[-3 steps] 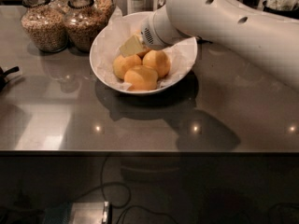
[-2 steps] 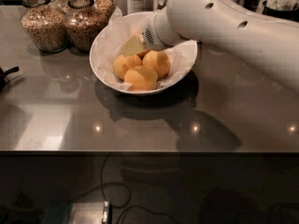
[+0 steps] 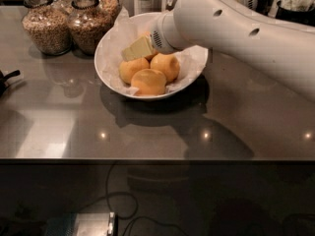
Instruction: Pick orange from white bowl
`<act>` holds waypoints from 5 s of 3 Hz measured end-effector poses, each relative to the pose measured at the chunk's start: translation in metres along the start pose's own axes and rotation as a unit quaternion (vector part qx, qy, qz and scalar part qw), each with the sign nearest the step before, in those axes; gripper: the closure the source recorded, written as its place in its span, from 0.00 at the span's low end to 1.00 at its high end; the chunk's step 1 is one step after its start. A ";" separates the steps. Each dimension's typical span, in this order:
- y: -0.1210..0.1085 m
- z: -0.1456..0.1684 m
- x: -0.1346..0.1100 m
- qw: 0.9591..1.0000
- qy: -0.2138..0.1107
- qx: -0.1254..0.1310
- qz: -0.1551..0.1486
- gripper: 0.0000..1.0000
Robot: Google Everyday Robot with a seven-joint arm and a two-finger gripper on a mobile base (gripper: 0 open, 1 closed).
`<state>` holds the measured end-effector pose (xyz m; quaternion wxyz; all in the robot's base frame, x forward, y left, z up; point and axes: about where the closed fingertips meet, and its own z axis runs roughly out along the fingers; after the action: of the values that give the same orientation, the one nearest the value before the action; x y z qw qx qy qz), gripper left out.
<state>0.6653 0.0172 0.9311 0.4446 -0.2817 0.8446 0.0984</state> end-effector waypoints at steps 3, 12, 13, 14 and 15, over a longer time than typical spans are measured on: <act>-0.011 0.021 -0.023 0.999 -0.036 0.024 -0.007 0.59; -0.043 0.058 0.005 0.997 0.006 0.068 0.041 0.20; -0.043 0.056 0.002 0.997 0.006 0.068 0.041 0.21; -0.044 0.062 0.003 0.997 0.011 0.068 0.040 0.39; -0.043 0.069 0.005 0.997 0.017 0.069 0.040 0.63</act>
Offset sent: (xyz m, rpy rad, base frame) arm 0.0425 0.0079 0.0085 0.0127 -0.1051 -0.0288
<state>0.7355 0.0088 0.8903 0.4442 -0.2184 0.8673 0.0528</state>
